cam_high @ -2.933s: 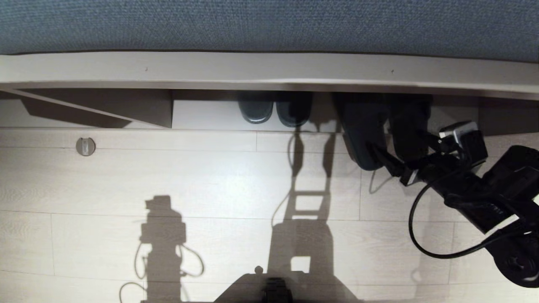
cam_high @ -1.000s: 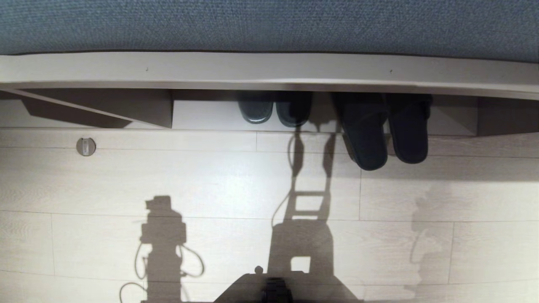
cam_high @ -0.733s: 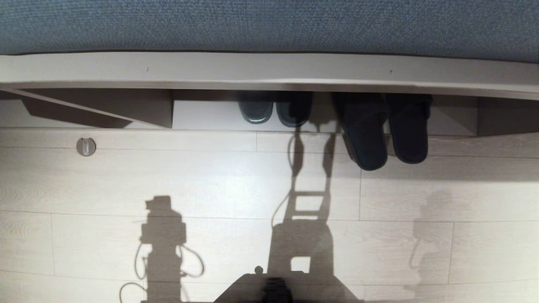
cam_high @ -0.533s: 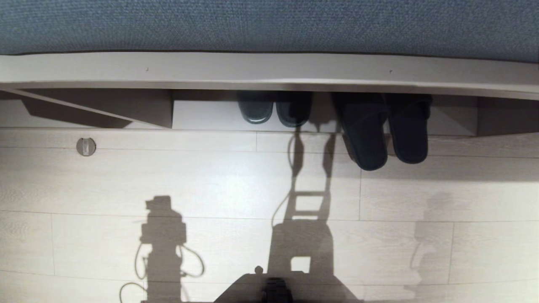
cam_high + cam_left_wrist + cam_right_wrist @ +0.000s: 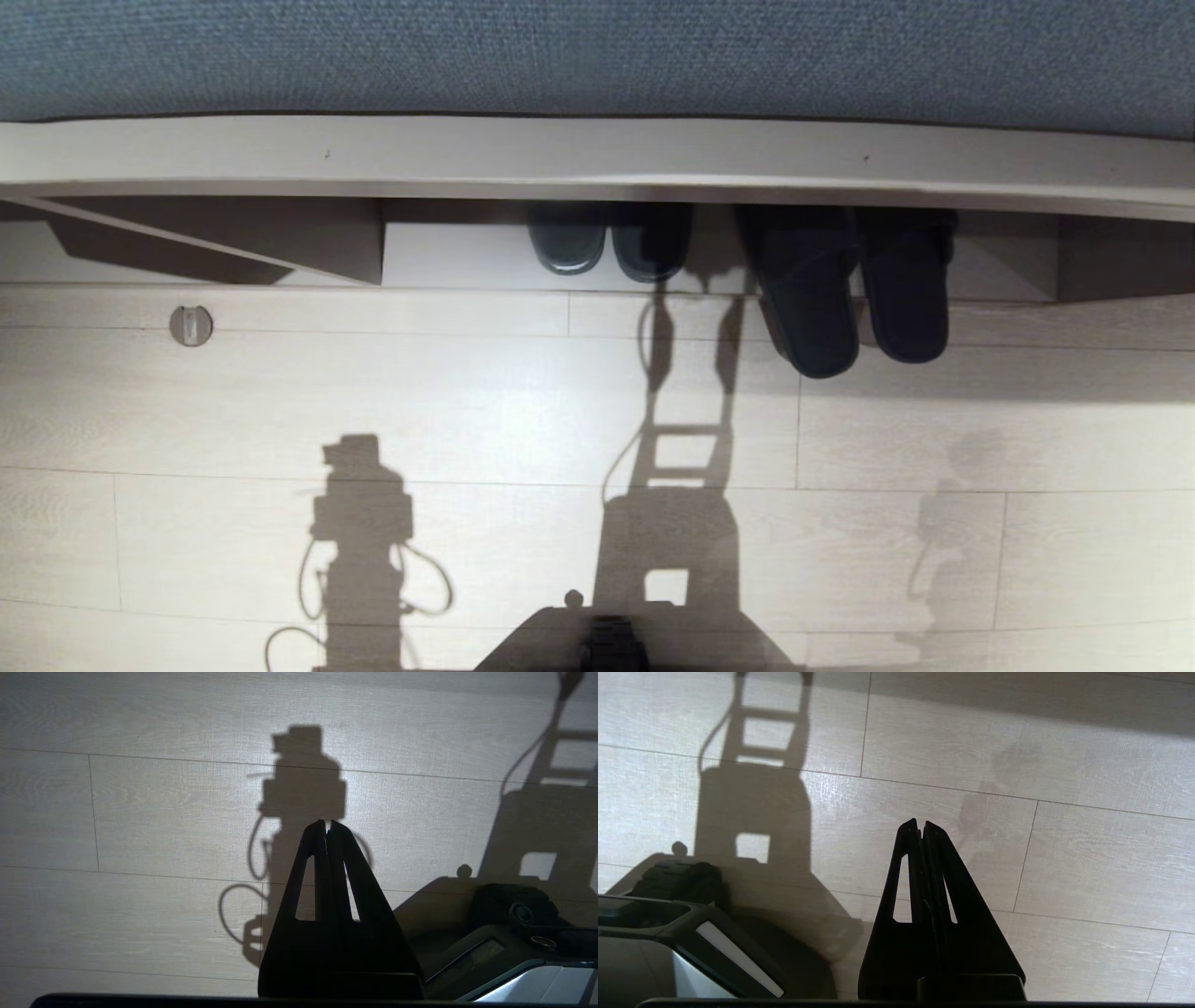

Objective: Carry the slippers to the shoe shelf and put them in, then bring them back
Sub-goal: Pick up the slippers in the shoe cabinet

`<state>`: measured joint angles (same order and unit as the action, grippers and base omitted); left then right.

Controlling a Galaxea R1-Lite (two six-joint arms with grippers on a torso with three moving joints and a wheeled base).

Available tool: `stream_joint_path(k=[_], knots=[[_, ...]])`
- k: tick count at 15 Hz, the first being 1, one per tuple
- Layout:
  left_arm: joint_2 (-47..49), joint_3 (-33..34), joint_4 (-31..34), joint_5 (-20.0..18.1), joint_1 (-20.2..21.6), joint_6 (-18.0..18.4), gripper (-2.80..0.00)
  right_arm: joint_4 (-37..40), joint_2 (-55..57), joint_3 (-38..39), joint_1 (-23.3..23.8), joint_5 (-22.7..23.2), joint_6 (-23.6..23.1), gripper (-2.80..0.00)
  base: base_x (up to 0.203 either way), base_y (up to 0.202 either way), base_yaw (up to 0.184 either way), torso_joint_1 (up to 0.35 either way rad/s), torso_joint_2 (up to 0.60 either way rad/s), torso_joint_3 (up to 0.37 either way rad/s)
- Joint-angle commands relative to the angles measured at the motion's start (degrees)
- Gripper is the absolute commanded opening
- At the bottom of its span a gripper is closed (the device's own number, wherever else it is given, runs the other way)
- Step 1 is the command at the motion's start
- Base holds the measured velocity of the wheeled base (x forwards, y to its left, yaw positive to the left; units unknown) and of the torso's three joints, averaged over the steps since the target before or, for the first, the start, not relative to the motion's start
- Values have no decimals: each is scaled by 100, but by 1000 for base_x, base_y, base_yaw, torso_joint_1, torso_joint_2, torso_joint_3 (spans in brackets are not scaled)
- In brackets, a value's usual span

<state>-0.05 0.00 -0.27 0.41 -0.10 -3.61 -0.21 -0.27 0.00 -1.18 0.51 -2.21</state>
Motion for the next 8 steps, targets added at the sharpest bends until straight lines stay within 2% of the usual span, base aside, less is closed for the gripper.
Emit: stream_joint_path(k=[1, 6, 8], knots=[[5, 0, -8, 2, 1, -8, -280, -6, 27, 0, 4, 10, -25, -280, 0, 0, 0, 0, 0, 0], [5, 0, -8, 2, 1, -8, -280, -47, 32, -12, -5, 6, -83, -280, 0, 0, 0, 0, 0, 0], [5, 0, 0, 2, 1, -8, -280, -21, 31, -398, 0, 136, -101, -280, 0, 0, 0, 0, 0, 0]])
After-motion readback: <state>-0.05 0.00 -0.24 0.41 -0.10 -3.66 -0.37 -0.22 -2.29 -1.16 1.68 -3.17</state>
